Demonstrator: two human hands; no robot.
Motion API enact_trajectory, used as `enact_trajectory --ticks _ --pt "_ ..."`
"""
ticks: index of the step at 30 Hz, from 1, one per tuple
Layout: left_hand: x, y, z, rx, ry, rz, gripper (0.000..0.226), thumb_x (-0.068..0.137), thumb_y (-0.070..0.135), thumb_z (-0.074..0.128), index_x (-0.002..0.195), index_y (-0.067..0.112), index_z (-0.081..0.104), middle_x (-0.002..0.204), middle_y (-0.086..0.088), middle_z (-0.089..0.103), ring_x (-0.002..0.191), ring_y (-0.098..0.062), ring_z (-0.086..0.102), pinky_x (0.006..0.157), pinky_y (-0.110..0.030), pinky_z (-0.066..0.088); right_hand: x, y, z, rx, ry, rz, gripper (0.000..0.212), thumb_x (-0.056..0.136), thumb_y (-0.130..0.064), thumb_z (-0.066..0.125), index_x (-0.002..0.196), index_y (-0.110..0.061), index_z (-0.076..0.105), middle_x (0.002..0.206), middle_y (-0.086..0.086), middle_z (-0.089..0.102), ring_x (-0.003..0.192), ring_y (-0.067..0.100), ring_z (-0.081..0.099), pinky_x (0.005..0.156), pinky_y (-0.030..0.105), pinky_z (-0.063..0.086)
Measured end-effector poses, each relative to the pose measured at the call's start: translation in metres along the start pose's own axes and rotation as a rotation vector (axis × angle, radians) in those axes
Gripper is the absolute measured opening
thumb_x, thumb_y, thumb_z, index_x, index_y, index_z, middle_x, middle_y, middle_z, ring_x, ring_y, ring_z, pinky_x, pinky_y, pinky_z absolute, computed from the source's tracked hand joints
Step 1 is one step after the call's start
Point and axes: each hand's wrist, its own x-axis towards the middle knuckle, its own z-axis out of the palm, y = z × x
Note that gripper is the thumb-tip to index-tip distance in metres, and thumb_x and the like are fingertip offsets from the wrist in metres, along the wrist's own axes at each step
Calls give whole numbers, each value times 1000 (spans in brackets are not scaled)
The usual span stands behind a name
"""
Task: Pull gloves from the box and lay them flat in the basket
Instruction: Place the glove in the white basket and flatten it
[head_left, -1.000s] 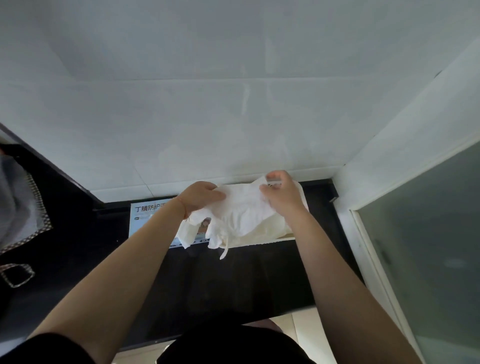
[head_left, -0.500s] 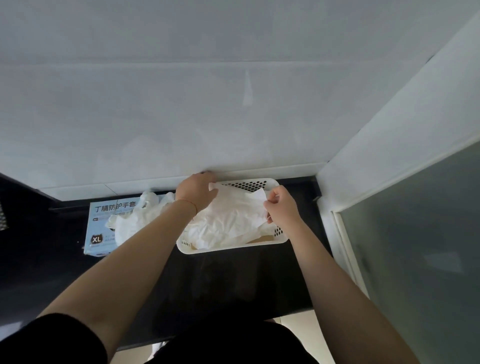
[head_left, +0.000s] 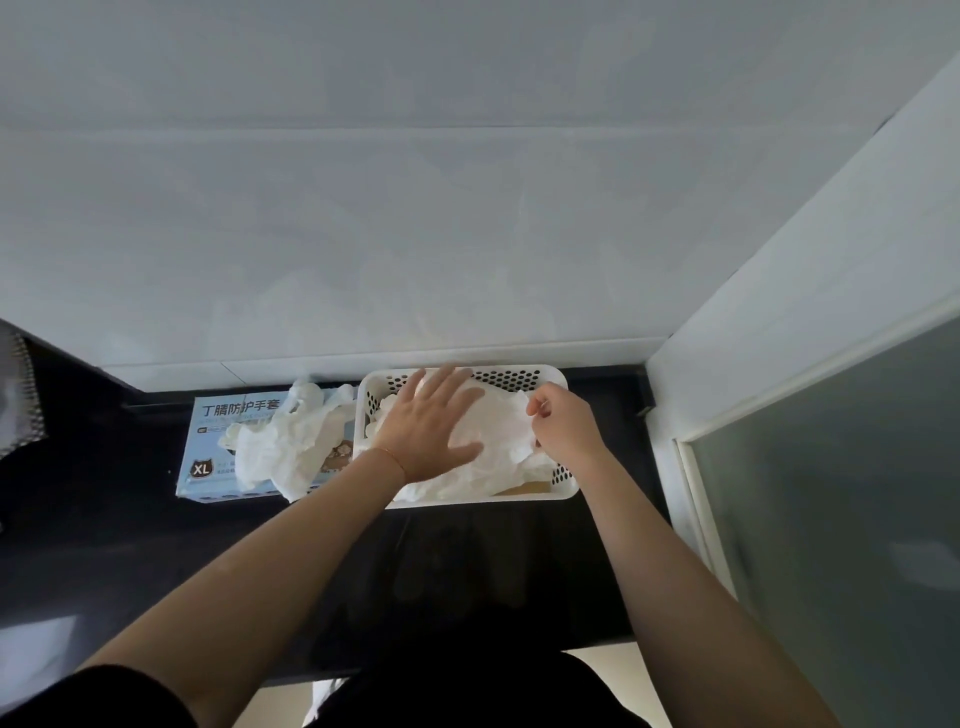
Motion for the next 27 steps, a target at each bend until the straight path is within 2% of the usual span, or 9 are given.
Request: enact_trajectory --ticks 3,6,11,15,18,20,22,24,27 --pt "-6 -6 11 37 -116 -33 88 80 76 44 152 30 26 164 0 8 152 -23 1 122 -48 1 0 0 0 -123 26 -53 31 90 8 40 92 -12 63 89 -1 56 73 13 54 56 21 39" --pt "-9 -12 16 47 -102 -56 98 72 84 40 153 31 23 164 -1 9 152 -23 0 122 -48 1 4 2 0 -189 58 -69 32 90 8 43 98 -13 65 102 3 58 80 17 56 62 24 43" --pt "-10 -11 25 44 -128 -57 112 64 92 33 155 31 11 165 -1 2 152 -21 -4 122 -49 0 6 4 3 -261 50 -57 44 92 6 44 129 -17 55 120 6 54 91 21 58 72 31 50" --pt "-7 -13 25 65 -192 -51 115 63 91 41 156 33 4 165 -1 -4 151 -22 -7 121 -50 -3 5 2 4 -330 58 -42 35 94 3 47 123 -16 54 117 8 54 85 22 59 71 32 51" --pt "-7 -11 20 64 -187 -51 114 62 93 34 155 34 5 164 -1 0 151 -23 -5 121 -50 -2 1 -5 5 -369 112 -20 35 93 0 52 123 -19 54 120 8 47 72 19 56 64 29 51" --pt "-11 -10 14 36 -136 -56 106 68 91 27 155 34 10 164 -1 6 151 -23 0 121 -51 2 -3 -12 6 -349 158 -16 34 92 -2 53 121 -19 54 122 9 44 67 20 56 60 30 52" --pt "-18 -12 4 -24 2 -89 85 80 78 30 149 28 32 159 -4 25 148 -27 18 120 -52 14 -4 -22 8 -298 169 -45 30 93 -6 53 120 -18 56 124 9 43 68 21 56 57 30 48" --pt "-26 -23 -6 -34 232 -164 57 86 56 40 124 18 59 136 -9 51 130 -33 45 107 -50 34 -6 -37 16 -234 154 -105 25 96 -13 52 121 -16 57 125 8 43 72 19 55 60 27 43" --pt "-46 -53 -25 -17 339 -394 29 78 37 55 90 12 63 99 -9 56 96 -33 54 82 -43 41 -13 -65 34 -164 103 -172 22 97 -19 52 118 -15 58 123 7 43 75 20 57 65 29 43"
